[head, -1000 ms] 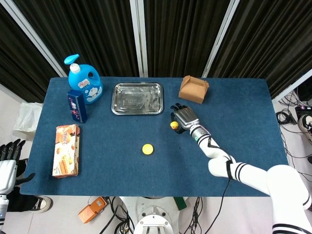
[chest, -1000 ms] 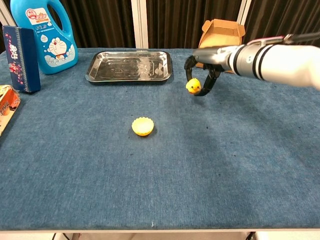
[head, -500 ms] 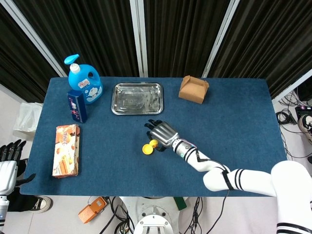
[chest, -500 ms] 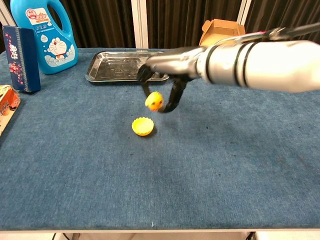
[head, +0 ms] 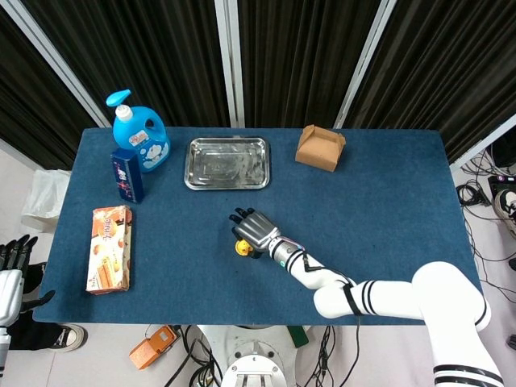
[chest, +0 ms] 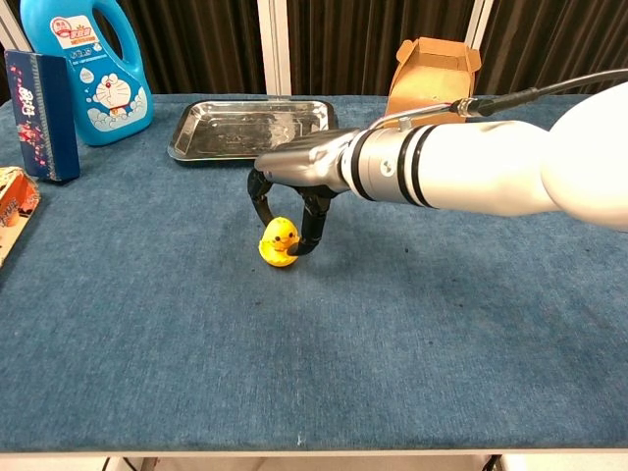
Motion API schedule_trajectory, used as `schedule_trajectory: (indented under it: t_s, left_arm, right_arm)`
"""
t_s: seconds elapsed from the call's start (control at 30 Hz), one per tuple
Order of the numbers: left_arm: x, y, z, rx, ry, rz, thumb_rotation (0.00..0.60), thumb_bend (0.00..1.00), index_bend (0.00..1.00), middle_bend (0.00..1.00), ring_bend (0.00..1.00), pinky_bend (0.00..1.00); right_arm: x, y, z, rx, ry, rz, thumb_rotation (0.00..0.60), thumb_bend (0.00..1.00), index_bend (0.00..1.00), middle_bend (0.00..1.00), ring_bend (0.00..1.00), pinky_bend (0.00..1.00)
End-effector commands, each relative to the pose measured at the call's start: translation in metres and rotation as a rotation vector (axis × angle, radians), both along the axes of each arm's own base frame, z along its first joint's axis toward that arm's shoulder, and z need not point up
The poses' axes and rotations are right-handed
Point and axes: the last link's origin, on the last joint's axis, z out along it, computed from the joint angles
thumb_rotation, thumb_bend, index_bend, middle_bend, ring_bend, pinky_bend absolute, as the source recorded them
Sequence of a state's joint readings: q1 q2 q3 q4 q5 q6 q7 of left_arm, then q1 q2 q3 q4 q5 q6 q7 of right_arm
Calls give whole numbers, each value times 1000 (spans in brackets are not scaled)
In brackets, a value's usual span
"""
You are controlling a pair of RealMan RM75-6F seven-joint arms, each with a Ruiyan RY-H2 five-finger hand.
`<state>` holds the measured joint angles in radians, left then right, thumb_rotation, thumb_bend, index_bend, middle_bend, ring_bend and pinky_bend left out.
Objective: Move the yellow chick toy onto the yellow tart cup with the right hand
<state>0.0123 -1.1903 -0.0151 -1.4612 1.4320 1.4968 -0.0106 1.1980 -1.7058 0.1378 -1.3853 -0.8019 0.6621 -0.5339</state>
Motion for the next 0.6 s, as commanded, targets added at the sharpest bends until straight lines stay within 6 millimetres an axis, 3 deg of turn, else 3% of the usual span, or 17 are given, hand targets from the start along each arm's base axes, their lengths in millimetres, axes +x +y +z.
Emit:
schedule_trajectory:
  t_s: [0.03,0.3,0.47,0.6]
  left_arm:
    - [-1,0,-1,0,-2,-1,600,21,26,28,0,0]
    - [-1,1,1,6,0,-5,600,20,26,28,0,0]
    - [1,2,2,6,3,-11,600,21,27,28,0,0]
    - [1,3,4,12,7,-15,600,21,26,28,0,0]
  right_arm:
    - [0,1,0,6,0,-5,600,551,457,189,96,192]
    - [-1,7,7,16,-1,16,600,551,172,142,36,131]
    - [1,7,23,-6,-32,24,600,551,147,136,33,129]
    - [-7,4,58,-84,-75,21,600,551,145,136,33,130]
